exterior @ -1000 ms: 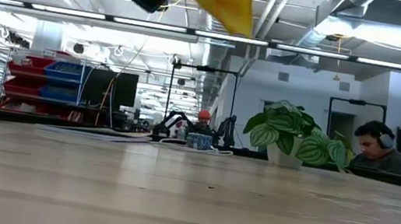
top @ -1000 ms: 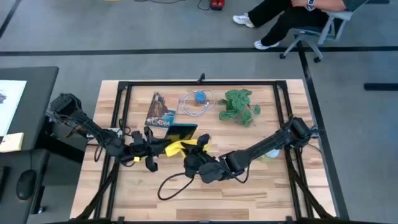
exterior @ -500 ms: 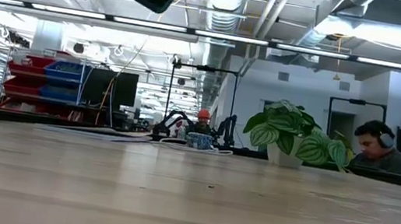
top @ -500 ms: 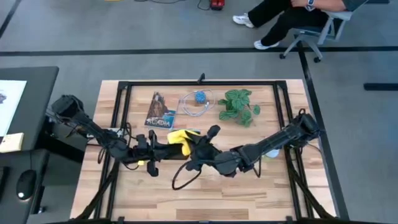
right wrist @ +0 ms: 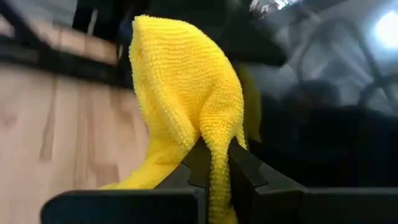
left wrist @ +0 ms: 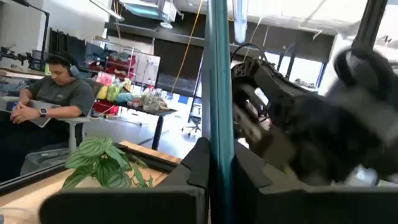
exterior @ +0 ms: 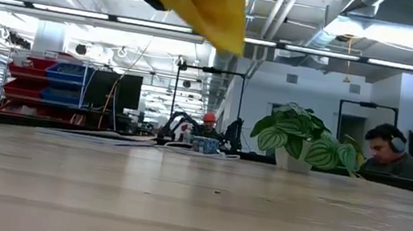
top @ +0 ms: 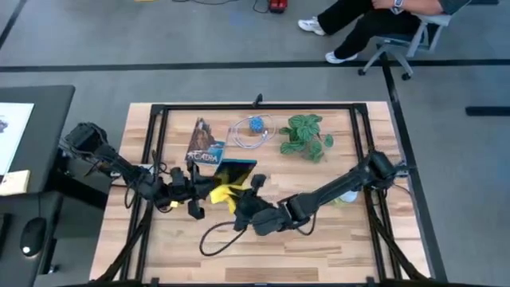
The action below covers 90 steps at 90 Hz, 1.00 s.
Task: Clean tablet
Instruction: Wipe the front of the tablet using microfiber towel
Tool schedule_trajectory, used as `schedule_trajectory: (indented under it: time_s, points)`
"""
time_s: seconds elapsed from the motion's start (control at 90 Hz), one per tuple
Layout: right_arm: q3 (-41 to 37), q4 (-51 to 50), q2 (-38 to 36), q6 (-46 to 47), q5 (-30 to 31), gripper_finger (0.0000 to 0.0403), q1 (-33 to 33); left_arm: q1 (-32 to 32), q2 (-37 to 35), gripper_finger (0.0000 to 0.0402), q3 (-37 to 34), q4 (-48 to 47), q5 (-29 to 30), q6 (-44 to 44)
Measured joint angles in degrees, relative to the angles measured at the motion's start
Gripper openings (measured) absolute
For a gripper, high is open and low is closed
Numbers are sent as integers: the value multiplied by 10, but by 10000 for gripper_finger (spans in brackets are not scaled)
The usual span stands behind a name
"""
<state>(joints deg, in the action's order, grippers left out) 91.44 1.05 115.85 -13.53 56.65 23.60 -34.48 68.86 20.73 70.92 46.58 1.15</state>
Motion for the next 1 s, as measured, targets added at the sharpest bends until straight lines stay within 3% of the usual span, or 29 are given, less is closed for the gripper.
schedule_trajectory:
  time_s: [0.078,0.256,0.433,0.611,0.833,1.0]
  points:
    - [1,0,-5,-3,27,10,5,-2,-3,10,2,-2,0,-8]
    - [0,-11,-36,-75,153,10,23,-12,-4,10,3,-23,4,-28]
    - [0,-11,-64,-103,204,10,31,-22,-4,10,3,-70,8,-67]
    - [0,-12,-71,-99,194,10,29,-23,-4,10,2,-81,16,-75]
    - [2,-33,-38,3,61,10,14,-23,-2,10,1,-51,20,-25]
    - [2,-15,14,20,18,10,4,-15,-2,10,1,-44,23,-13]
